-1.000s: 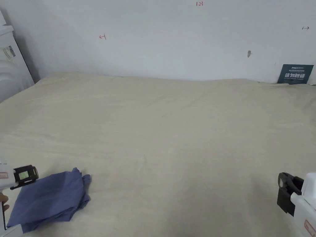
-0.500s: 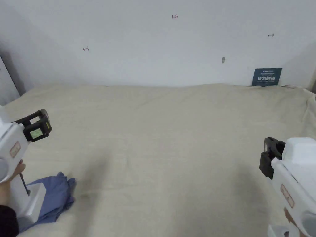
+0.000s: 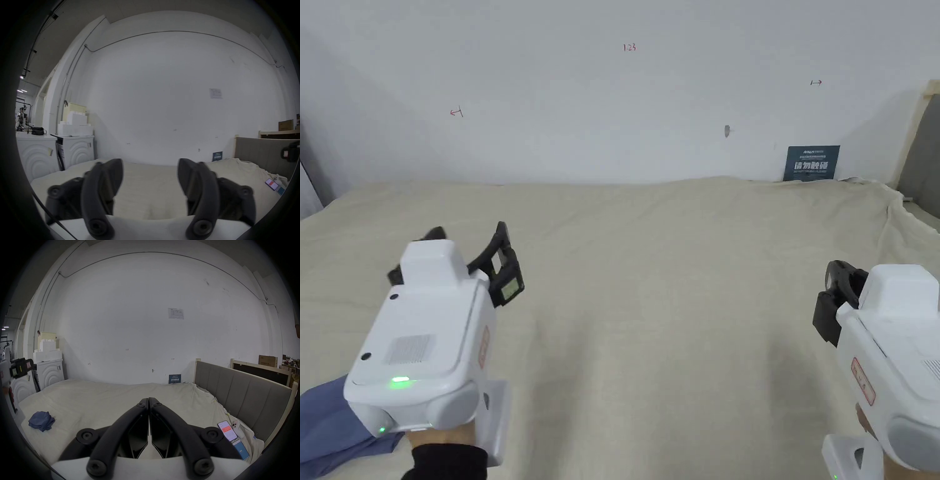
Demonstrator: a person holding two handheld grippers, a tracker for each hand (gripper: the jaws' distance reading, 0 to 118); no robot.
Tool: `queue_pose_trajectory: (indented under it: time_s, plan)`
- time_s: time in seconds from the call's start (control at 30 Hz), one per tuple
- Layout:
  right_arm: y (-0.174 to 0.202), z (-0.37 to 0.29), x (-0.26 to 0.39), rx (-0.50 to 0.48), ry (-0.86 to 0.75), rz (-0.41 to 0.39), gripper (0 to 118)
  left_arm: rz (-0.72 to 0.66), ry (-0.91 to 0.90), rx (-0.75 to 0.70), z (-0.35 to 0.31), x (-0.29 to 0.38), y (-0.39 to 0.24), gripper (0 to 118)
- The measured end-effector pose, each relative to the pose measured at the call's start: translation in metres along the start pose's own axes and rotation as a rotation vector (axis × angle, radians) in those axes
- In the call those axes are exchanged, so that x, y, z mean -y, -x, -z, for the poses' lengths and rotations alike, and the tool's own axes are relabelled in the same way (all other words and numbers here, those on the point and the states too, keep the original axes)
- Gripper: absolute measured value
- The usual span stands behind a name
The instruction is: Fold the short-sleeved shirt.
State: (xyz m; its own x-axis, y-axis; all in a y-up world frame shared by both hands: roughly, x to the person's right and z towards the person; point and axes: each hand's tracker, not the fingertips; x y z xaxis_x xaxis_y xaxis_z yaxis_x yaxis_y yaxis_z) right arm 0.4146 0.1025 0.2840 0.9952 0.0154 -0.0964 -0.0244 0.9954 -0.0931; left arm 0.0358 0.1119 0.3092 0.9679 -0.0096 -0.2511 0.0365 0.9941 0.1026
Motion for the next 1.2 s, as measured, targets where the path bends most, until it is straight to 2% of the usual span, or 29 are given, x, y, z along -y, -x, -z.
queue_pose_trajectory:
  time_s: [0.03,0.1,0.13,0.2,0.33,1.2]
  plan:
    - [0.000,0.000,-0.001,0.000,-0.003,-0.001,0,0.000,0.002,0.023,-0.002,0.005,-0.004,54]
    - [0.000,-0.001,-0.002,-0.001,-0.010,-0.001,0,0.001,0.012,0.048,-0.004,0.014,-0.011,18]
    - [0.000,-0.001,-0.002,-0.002,-0.011,-0.003,0,0.002,0.032,0.067,-0.006,0.017,-0.017,7]
    - [0.000,-0.002,-0.003,-0.001,-0.017,-0.007,0,-0.012,0.060,0.083,-0.006,0.023,-0.020,0]
    - [-0.001,-0.007,-0.004,0.001,-0.023,-0.009,0,-0.068,0.118,0.115,-0.006,0.030,-0.023,0]
    - [-0.002,-0.011,-0.002,-0.005,-0.029,-0.024,0,-0.019,0.105,0.131,-0.009,0.024,-0.028,0]
